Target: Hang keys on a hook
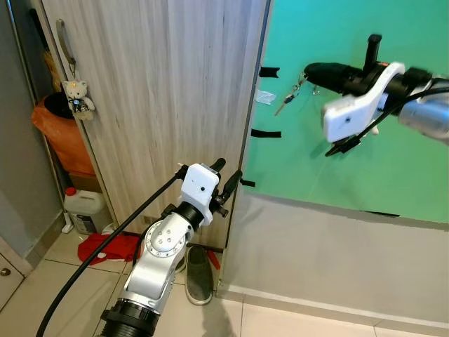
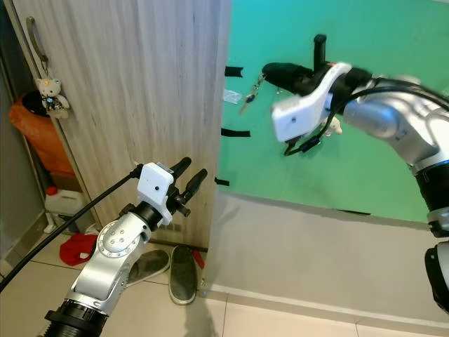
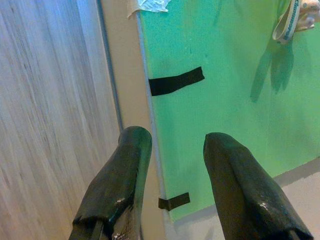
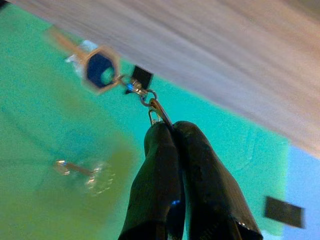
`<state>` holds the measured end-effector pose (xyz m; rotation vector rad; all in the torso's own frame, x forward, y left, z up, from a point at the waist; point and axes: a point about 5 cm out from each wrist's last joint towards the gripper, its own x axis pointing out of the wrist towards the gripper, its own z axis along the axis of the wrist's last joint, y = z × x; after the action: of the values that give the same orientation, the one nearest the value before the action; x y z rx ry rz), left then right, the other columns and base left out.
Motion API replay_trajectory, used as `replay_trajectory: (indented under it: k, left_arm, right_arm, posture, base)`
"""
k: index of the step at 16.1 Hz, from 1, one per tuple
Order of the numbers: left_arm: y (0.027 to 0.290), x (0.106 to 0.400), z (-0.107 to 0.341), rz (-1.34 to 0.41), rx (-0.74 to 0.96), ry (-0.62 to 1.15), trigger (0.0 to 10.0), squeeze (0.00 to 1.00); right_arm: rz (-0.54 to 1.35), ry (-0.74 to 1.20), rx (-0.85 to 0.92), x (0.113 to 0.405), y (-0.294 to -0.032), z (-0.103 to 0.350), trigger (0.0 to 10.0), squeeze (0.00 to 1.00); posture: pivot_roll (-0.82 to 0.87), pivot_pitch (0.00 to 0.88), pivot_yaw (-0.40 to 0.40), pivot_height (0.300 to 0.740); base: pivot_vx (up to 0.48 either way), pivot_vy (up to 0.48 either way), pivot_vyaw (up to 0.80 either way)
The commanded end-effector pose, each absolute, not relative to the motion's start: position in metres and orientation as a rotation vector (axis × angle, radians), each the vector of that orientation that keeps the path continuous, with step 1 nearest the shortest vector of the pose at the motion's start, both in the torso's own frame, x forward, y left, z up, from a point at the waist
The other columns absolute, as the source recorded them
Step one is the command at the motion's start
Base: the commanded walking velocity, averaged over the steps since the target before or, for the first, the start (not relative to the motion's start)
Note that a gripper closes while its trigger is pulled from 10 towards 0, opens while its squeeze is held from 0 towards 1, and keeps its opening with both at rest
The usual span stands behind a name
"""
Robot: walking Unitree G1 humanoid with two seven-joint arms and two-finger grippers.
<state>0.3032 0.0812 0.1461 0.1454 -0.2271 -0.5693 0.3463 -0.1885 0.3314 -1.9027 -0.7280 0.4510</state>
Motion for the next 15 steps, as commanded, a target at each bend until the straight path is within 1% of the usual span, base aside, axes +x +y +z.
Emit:
replay_trajectory:
  k: [1,2,5,6,10,15]
  left_arm:
    - [0.078,0.302,0.145,-0.586,0.166,-0.229,10.0,0.0]
    - [0.078,0.301,0.145,-0.585,0.171,-0.232,10.0,0.0]
    - [0.079,0.301,0.145,-0.586,0.178,-0.234,10.0,0.0]
    - [0.079,0.301,0.145,-0.586,0.181,-0.235,10.0,0.0]
    - [0.079,0.3,0.144,-0.587,0.188,-0.235,10.0,0.0]
    - [0.08,0.299,0.145,-0.587,0.193,-0.238,10.0,0.0]
  right_arm:
    - [0.423,-0.754,-1.929,0.345,-0.193,0.334,0.0,0.0]
    - [0.349,-0.816,-1.922,0.344,-0.204,0.332,0.0,0.0]
    - [0.272,-0.839,-1.934,0.348,-0.218,0.328,0.0,0.0]
    - [0.248,-0.813,-1.912,0.351,-0.225,0.322,0.0,0.0]
    - [0.219,-0.746,-1.895,0.355,-0.241,0.301,0.0,0.0]
    - [0.208,-0.718,-1.863,0.359,-0.248,0.289,0.0,0.0]
  posture:
    - [-0.06,0.0,-0.056,0.74]
    - [-0.06,0.0,-0.057,0.74]
    - [-0.06,0.0,-0.058,0.74]
    - [-0.06,0.0,-0.058,0.74]
    - [-0.05,0.0,-0.061,0.74]
    - [-0.05,0.0,-0.061,0.74]
  base:
    - [0.0,0.0,0.0]
    - [0.0,0.0,0.0]
    - [0.0,0.0,0.0]
    - [0.0,0.0,0.0]
    - [0.0,0.0,0.0]
    - [0.0,0.0,0.0]
